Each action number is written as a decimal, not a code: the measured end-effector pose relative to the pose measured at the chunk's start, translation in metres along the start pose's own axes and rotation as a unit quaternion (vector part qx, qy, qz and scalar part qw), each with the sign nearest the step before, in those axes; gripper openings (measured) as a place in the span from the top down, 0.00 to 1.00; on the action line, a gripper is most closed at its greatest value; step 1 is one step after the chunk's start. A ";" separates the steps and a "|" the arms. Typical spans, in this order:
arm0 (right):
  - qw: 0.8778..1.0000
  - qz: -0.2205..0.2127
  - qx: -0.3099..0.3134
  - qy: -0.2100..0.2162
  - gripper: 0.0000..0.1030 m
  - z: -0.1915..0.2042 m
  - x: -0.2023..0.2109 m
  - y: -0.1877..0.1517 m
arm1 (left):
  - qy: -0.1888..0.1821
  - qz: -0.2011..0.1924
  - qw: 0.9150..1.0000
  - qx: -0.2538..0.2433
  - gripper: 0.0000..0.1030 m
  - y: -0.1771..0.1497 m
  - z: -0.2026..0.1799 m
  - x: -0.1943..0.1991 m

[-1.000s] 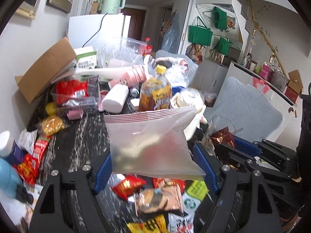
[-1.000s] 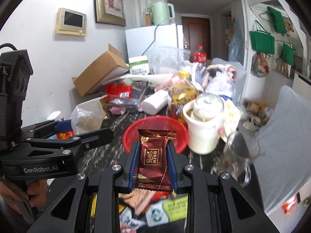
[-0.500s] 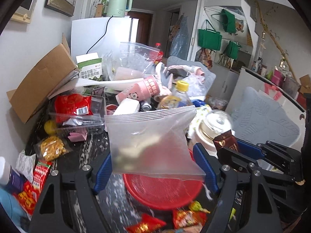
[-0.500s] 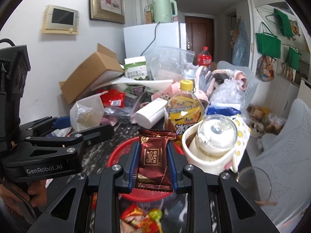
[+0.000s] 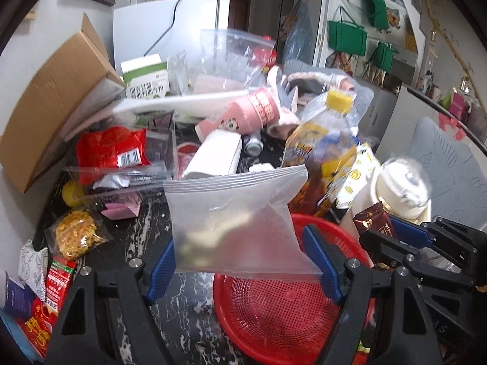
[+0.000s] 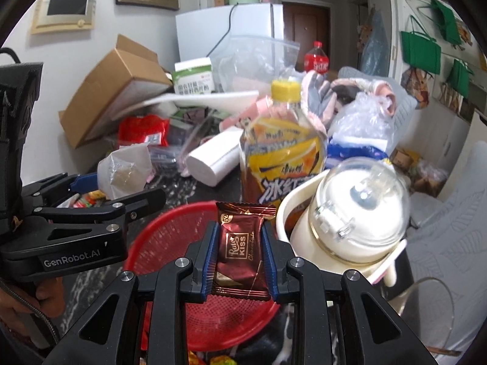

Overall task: Organize snacks
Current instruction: 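Carry the chocolate bar with the right gripper over the red basket, then open the right gripper to drop the chocolate bar into the basket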

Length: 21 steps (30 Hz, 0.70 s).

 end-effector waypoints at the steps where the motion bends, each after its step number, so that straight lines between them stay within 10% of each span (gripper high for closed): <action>1: 1.000 0.006 0.000 -0.001 0.74 0.000 -0.004 -0.002 | 0.000 0.007 1.000 0.000 0.24 -0.002 0.000 -0.005; 21: 0.999 0.025 0.015 -0.029 0.61 0.004 -0.012 -0.015 | 0.028 0.064 0.997 -0.023 0.19 -0.016 -0.006 -0.026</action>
Point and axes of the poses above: each gripper's, at about its wrist camera, not at the fingertips, and x roughly against the way its jaws point, z to its left, y to its top, the point moved 3 cm from there along -x, roughly the way its jaws point, and after that the axes turned 12 degrees about -x, right-handed, at the moved point
